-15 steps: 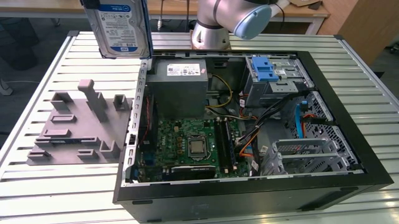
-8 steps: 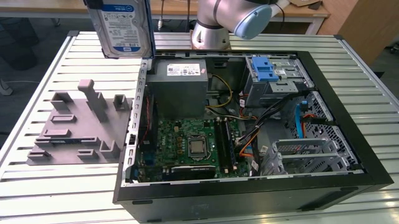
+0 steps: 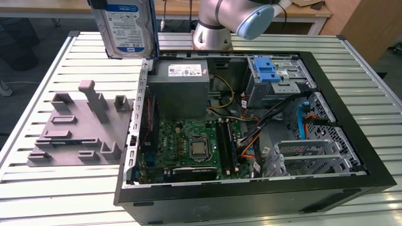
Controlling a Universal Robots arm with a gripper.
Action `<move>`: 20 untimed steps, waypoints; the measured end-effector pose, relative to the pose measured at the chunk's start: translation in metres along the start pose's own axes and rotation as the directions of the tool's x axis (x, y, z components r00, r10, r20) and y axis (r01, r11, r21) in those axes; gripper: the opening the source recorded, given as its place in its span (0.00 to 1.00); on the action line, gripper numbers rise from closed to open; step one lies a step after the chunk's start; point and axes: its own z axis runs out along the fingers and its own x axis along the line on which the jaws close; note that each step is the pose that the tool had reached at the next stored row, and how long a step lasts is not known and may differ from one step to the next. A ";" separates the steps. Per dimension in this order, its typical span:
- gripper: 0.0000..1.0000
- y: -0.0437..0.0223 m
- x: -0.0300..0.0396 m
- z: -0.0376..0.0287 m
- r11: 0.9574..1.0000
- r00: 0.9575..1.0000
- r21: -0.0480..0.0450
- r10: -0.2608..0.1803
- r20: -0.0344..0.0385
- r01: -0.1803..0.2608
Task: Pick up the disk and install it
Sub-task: 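Pick up the disk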
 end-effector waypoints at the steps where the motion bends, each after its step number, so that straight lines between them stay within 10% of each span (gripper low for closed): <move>1: 0.37 -0.0007 0.0000 0.0000 1.000 1.000 0.000 0.000 0.000 0.000; 20: 0.37 -0.0125 -0.0004 -0.0002 1.000 1.000 0.000 0.000 0.000 0.000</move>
